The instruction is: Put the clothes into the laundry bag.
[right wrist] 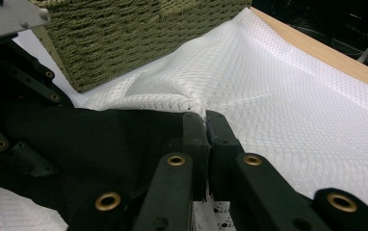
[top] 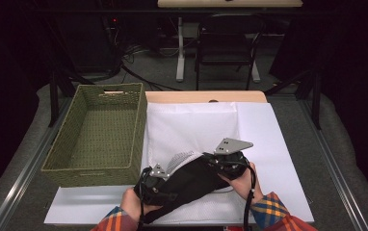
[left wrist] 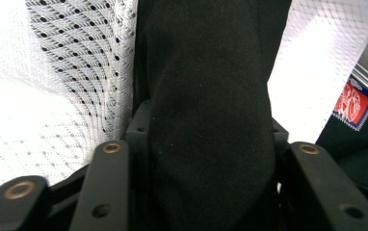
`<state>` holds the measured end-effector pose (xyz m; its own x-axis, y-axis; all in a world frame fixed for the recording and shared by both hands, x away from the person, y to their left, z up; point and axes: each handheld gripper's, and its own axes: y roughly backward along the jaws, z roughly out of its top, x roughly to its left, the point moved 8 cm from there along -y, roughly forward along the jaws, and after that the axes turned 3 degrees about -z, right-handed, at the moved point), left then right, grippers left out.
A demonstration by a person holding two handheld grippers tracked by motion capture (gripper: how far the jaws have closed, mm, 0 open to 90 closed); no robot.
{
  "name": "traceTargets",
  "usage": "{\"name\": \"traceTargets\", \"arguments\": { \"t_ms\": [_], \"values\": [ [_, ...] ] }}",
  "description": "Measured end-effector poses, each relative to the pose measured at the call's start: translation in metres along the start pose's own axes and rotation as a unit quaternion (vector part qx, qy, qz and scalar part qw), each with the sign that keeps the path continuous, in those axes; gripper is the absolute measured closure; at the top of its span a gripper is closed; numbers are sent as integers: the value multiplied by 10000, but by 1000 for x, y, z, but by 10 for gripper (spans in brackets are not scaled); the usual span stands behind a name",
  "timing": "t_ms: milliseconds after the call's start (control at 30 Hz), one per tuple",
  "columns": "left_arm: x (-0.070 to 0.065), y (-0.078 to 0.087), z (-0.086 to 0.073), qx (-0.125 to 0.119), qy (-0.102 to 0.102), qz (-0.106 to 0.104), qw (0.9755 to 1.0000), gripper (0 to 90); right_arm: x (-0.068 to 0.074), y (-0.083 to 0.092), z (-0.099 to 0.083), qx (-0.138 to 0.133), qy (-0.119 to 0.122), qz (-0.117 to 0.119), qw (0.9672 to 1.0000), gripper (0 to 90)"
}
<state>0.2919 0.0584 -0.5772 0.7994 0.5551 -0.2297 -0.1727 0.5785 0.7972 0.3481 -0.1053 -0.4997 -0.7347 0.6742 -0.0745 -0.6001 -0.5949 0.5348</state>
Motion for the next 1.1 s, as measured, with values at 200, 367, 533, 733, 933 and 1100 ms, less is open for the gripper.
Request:
{"name": "traceTargets", "arguments": {
  "t_ms": [200, 367, 533, 733, 933, 1100],
  "values": [
    [-1, 0, -4, 200, -327, 4, 9993, 341, 0, 0, 0, -3, 16, 11, 10000, 885],
    [2, 5, -4, 255, -564, 55, 9981, 227, 0, 0, 0, -4, 8, 8, 10000, 885],
    [2, 6, -3, 253, -723, -56, 9970, 175, 0, 0, 0, -2, 5, 12, 10000, 885],
    [3, -2, -2, 364, -1079, -198, 9933, 242, 1, 0, 0, 7, 4, 17, 10000, 885],
    [2, -8, -1, 374, -1123, -239, 9927, 355, 1, 0, 0, 3, -8, 26, 10000, 884],
    [3, -7, -1, 259, -1077, -308, 9934, 476, 1, 0, 1, -17, 9, 19, 10000, 885]
  ]
}}
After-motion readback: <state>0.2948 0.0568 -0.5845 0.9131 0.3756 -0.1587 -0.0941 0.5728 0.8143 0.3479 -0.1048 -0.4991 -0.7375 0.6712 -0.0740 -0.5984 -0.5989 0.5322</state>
